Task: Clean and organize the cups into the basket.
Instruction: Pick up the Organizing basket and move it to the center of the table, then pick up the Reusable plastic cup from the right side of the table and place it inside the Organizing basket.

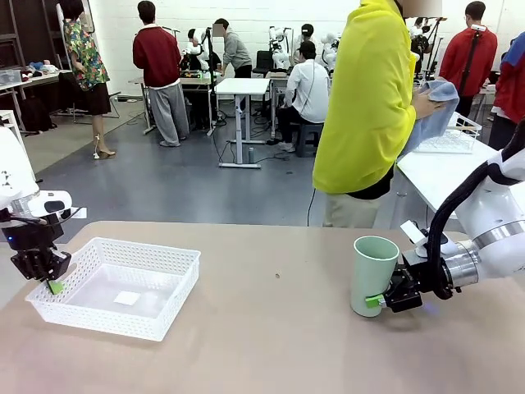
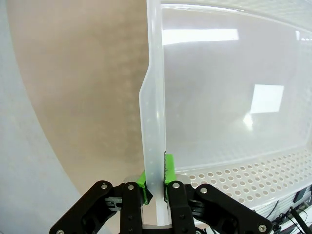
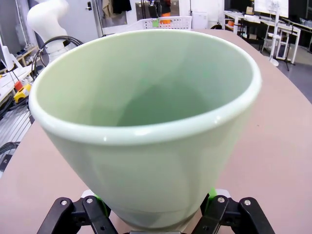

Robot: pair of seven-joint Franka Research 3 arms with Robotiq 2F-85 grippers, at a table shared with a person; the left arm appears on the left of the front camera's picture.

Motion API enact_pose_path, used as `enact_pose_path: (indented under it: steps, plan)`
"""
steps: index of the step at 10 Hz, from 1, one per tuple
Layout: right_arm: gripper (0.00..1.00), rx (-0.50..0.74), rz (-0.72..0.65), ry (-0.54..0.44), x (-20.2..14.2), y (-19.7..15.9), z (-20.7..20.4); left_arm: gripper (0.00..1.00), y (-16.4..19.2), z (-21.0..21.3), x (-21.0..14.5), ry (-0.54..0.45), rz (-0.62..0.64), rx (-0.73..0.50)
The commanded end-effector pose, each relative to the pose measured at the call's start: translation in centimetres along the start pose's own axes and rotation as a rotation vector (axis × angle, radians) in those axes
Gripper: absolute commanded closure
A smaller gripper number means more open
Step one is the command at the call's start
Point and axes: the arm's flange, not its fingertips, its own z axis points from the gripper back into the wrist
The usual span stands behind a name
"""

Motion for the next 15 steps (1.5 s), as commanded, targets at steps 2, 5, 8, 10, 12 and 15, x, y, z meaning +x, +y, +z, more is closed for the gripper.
enact_pose_path:
  steps: [2,5,8,10,12,15]
  plan:
    - [1.0,-0.082,0.007,-0.059,4.8,2.4,2.9,1.0,-2.3,1.8,0.9,-0.001,0.137,-0.002]
    - [1.0,-0.18,0.024,-0.058,11.0,5.1,7.8,1.0,-8.0,2.7,1.2,-0.031,0.196,0.071]
    - [1.0,-0.211,0.012,-0.024,16.3,7.2,10.0,1.0,-13.0,1.9,1.6,-0.03,0.165,0.144]
    - [1.0,-0.215,0.003,-0.005,18.8,8.0,10.1,1.0,-15.9,0.9,2.6,-0.003,0.176,0.184]
    - [1.0,-0.223,0.001,0.033,20.5,8.6,9.6,1.0,-19.0,1.1,3.2,0.004,0.184,0.188]
    - [1.0,-0.258,-0.041,0.072,22.8,8.4,9.7,1.0,-23.8,2.4,2.9,0.028,0.215,0.169]
